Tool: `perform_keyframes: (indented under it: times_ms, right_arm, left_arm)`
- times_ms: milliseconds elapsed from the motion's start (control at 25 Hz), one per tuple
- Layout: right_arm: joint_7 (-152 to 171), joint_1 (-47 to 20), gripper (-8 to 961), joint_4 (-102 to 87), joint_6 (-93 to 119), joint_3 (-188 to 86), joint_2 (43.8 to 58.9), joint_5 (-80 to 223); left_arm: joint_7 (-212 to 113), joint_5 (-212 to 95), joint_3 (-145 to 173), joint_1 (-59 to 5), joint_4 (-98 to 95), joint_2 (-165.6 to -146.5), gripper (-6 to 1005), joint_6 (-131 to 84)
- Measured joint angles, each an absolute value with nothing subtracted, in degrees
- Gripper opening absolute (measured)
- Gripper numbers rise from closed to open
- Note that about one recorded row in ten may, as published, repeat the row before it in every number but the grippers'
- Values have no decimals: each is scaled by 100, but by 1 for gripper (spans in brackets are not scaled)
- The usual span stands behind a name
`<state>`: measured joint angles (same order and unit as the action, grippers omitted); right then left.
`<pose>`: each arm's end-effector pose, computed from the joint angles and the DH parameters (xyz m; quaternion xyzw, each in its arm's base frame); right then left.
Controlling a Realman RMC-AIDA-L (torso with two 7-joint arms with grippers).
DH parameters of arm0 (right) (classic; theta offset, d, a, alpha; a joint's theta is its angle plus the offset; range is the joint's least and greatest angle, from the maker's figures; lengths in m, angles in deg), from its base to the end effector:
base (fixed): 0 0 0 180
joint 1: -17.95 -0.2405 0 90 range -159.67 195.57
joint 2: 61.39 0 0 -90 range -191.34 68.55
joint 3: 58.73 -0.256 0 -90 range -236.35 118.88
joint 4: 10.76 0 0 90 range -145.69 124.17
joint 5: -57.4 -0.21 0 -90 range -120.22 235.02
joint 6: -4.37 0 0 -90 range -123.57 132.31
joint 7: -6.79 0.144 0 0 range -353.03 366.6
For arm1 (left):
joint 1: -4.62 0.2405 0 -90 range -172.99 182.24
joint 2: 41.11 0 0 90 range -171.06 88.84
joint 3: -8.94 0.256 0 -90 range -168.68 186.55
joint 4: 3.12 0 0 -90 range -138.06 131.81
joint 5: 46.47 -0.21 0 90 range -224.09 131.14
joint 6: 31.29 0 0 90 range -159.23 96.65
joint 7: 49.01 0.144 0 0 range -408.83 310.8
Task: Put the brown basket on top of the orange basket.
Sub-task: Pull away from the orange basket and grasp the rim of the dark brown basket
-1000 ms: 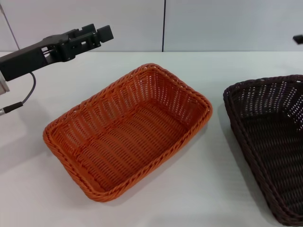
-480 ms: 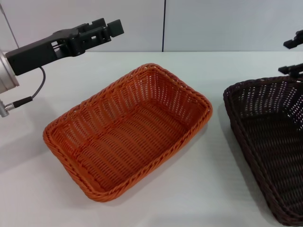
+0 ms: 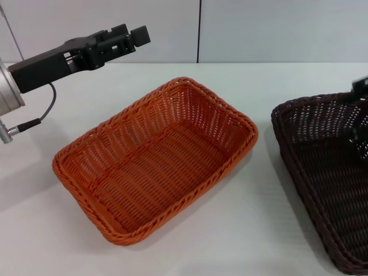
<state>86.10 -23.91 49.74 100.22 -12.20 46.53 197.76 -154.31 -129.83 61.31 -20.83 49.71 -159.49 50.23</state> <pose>0.2227 0.3967 0.1152 -0.9825 -0.0341 -0.1031 0.1514 -0.2035 0.3629 0.0644 -0.8349 -0.3075 -0.4252 0.1660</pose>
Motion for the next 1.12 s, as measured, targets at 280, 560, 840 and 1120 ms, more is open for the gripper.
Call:
perform_keyframes:
  times_ms: [280, 560, 840, 1120]
  right_arm:
    - [8830, -2012, 676, 5529, 11007, -1242, 4895, 19882]
    - [8778, -1707, 677, 5882, 11203, -1157, 5271, 20429]
    - [8765, -1636, 677, 5882, 11451, -819, 5456, 20539]
    - [8807, -1675, 677, 5865, 11583, -413, 5581, 20524]
  left_arm:
    - [-15370, -12982, 6075, -2118, 4915, -15918, 831, 4928]
    - [-15318, -12983, 6066, -2146, 4907, -15907, 831, 4778]
    - [-15316, -12984, 6061, -2130, 4906, -15913, 830, 4728]
    - [-15316, -12952, 6061, -2070, 4900, -15916, 830, 4726]
